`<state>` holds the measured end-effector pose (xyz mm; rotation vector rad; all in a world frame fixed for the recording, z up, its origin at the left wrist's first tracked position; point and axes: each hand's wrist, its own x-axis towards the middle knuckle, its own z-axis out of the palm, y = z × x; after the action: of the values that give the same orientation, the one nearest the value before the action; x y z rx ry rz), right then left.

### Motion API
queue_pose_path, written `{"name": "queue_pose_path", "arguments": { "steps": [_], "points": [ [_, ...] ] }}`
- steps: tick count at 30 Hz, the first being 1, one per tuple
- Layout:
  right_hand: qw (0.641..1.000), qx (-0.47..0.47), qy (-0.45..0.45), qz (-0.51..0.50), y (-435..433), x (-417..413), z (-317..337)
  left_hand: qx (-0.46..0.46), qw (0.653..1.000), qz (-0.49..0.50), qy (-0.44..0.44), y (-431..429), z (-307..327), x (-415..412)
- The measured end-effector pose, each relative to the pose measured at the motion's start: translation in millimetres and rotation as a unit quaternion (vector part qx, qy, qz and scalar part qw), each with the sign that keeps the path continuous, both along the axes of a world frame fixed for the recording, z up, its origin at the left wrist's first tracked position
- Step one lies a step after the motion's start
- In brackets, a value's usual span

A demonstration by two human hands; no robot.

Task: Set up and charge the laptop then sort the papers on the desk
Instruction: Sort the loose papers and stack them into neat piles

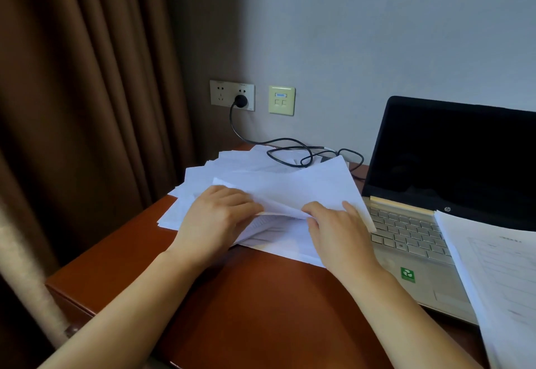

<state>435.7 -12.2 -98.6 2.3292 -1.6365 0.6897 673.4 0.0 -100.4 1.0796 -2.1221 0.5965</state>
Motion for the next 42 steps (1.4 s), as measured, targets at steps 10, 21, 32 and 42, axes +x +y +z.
{"name": "queue_pose_path", "arguments": {
  "steps": [10,21,32,42],
  "points": [
    [0.996,-0.045,-0.043,-0.065,4.4,3.2,10.2,-0.097,0.995,0.014,0.024,8.3,2.9,-12.3],
    [0.988,-0.140,-0.058,0.011,6.9,8.0,3.7,0.265,0.956,0.123,-0.028,0.9,-5.0,-11.9],
    [0.987,-0.126,-0.082,0.063,10.3,6.1,1.4,0.160,0.987,0.032,-0.002,-7.0,-15.2,-2.5],
    [0.987,-0.120,-0.074,0.080,1.1,5.5,-5.0,0.216,0.976,-0.010,0.008,3.3,-7.9,-7.6]
  ]
}}
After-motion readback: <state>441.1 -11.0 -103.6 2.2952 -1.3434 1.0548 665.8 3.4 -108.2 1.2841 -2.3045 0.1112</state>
